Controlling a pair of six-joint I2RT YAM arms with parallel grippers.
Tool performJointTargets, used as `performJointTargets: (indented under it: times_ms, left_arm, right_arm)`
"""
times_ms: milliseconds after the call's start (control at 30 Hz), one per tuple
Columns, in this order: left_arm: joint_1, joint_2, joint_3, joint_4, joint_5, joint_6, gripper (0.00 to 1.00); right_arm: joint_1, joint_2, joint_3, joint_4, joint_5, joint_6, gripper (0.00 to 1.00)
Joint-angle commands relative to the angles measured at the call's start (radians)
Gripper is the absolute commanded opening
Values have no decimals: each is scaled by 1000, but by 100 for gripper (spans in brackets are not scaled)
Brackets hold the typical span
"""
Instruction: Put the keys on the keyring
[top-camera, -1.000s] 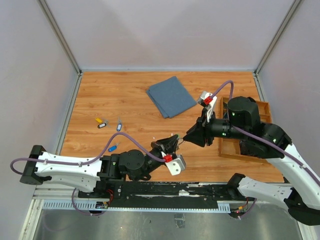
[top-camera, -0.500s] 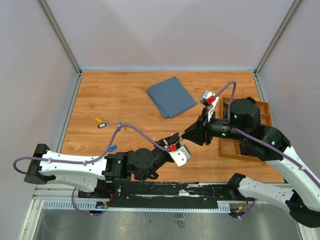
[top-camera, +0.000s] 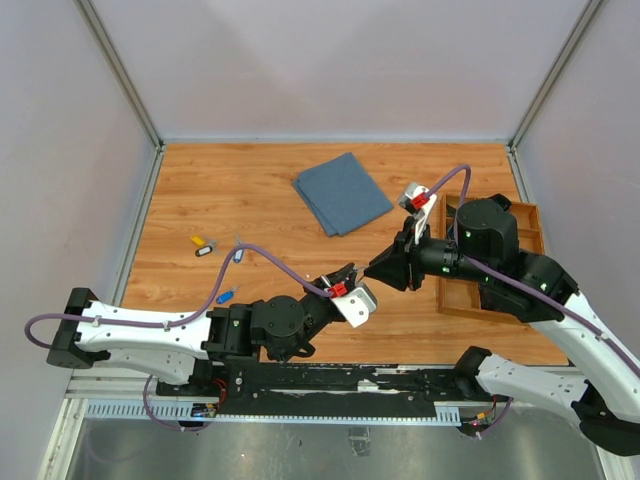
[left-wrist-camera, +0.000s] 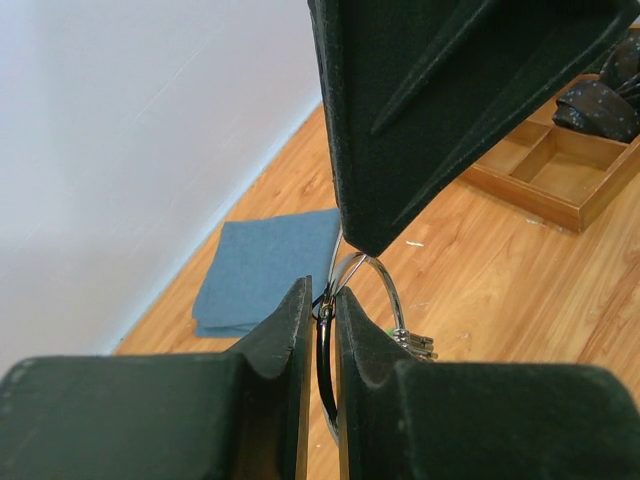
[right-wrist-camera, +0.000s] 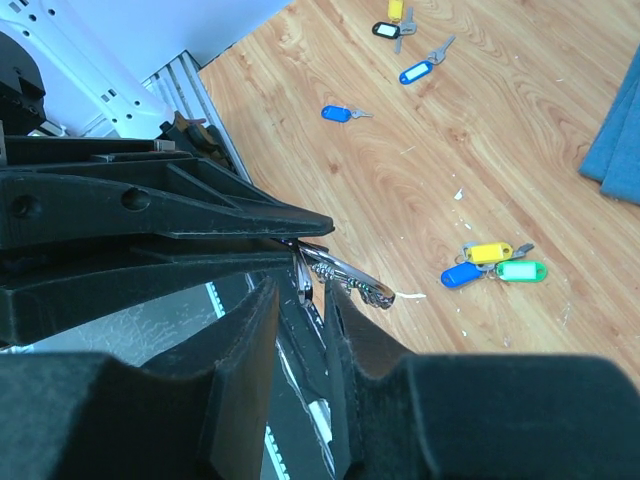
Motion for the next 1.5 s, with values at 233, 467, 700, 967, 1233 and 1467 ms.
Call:
performJointTargets:
  times_ms: [233,467,700,967,1233,1467]
  left_arm:
    - [-8,-30,30,40,-14,-24,0]
    - [-7,-40,24,68,-5,-24,12]
    - [-7,-68,-9,115,28,-6,39]
    - [-7,-73,-31,137,54,40,38]
    - [-7,-73,-41,166,78,88,34]
    - [-7,-63,-48,155,70,123,31]
  right_arm:
    - [-1,5,-29,85,-37,44,9]
    - [-1,7,-20,97,-55,56,1]
    - [-1,20,29,52,-45,59,0]
    - [-1,20,43,45,-48,65,1]
    - [-1,26,46,40,-59,70,1]
    - [-1,26,62,23,-55,65,1]
